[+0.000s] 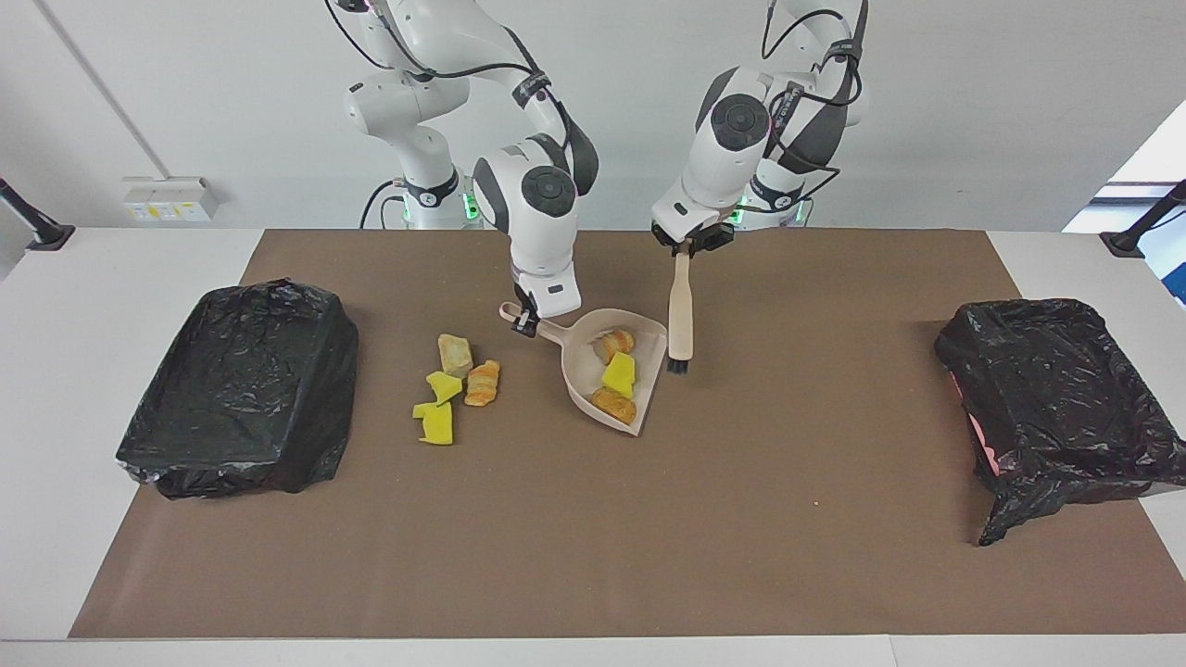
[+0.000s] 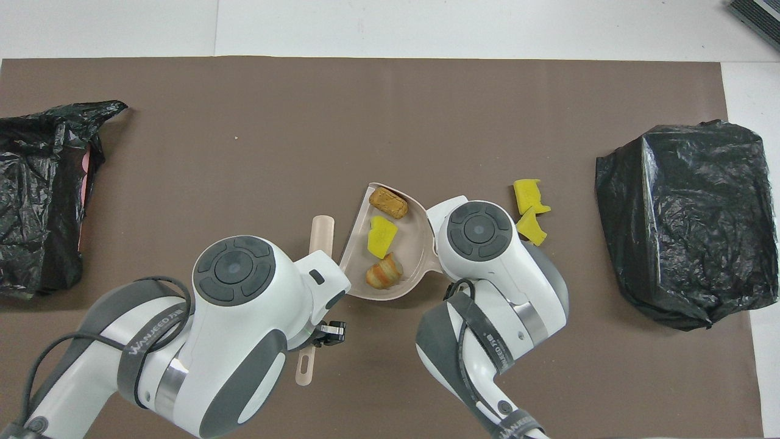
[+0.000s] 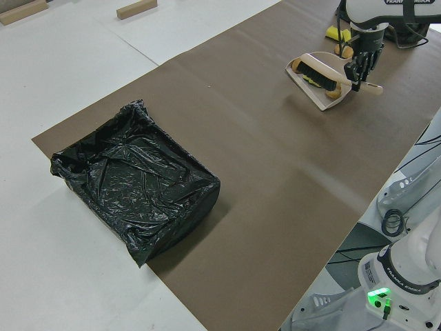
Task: Sweep and dump trash in bin
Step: 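Sweep the yellow sponge into the dustpan with the left gripper's brush, then lift the dustpan with the right gripper toward the black trash bag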
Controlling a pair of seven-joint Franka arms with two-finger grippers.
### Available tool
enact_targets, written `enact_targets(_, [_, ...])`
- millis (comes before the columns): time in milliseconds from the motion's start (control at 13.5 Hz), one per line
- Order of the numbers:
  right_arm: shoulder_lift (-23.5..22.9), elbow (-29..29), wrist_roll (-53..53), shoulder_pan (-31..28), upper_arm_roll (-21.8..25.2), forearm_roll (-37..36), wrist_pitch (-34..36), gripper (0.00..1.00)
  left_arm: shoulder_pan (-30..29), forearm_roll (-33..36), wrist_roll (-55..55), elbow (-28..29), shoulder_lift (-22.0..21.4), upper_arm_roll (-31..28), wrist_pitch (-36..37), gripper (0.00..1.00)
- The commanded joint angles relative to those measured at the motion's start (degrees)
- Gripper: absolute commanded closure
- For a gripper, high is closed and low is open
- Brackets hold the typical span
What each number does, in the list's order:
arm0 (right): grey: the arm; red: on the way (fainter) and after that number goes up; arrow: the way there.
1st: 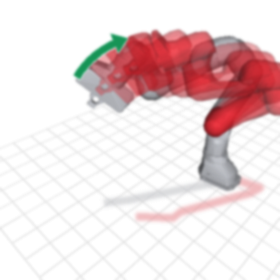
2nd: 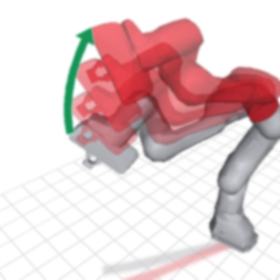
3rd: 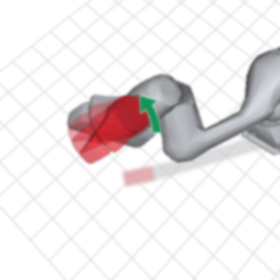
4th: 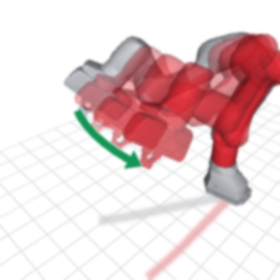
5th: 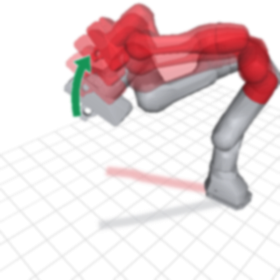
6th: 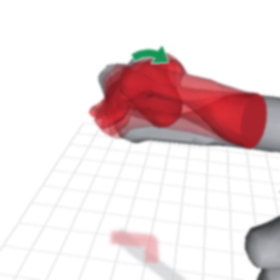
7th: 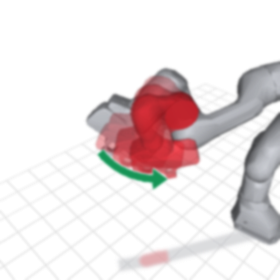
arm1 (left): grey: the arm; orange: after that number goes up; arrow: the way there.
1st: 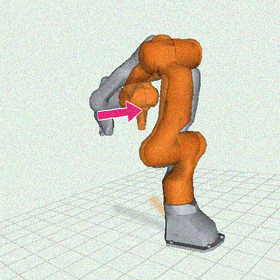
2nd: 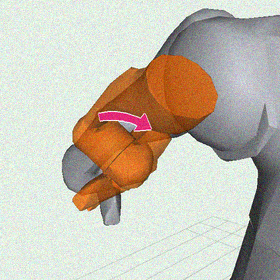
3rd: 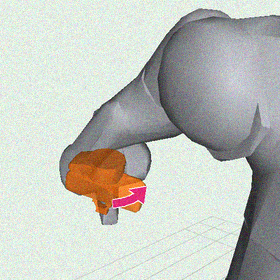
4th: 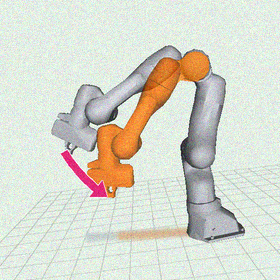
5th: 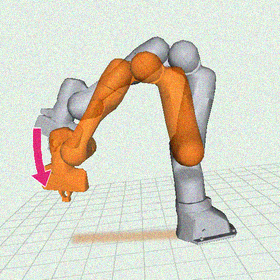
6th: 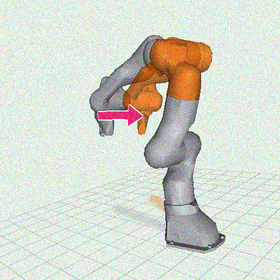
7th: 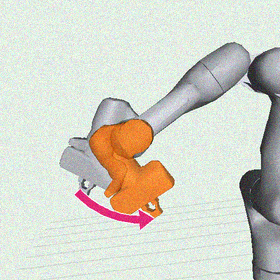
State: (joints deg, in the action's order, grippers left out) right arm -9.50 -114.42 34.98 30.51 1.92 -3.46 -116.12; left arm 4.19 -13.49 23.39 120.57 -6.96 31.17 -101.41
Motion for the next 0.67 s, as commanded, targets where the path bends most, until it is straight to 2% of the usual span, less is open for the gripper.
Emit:
enact_targets(0, [3.3, 0.6, -0.7, -2.9, -0.6, -0.1, -0.2, 1.00, 1.6, -0.1, 5.1, 4.4, -5.1, 0.2, -0.2, 1.00])
enact_targets(148, [4.0, 3.3, -0.2, -4.9, -0.6, -0.1, 3.6, 1.00, 4.1, -0.3, 9.3, 8.3, -9.2, 0.9, -0.8, 1.00])
enact_targets(297, [4.1, 7.4, 2.4, -9.0, -0.5, 1.7, 8.3, 1.00, 4.2, -1.8, 10.9, 11.2, -12.1, 4.4, -1.7, 1.00])
enact_targets(593, [4.5, 11.9, 13.4, -19.0, -0.2, 5.0, 12.9, 1.00, 4.3, -11.6, 13.4, 16.7, -15.8, 11.9, -6.1, 1.00])
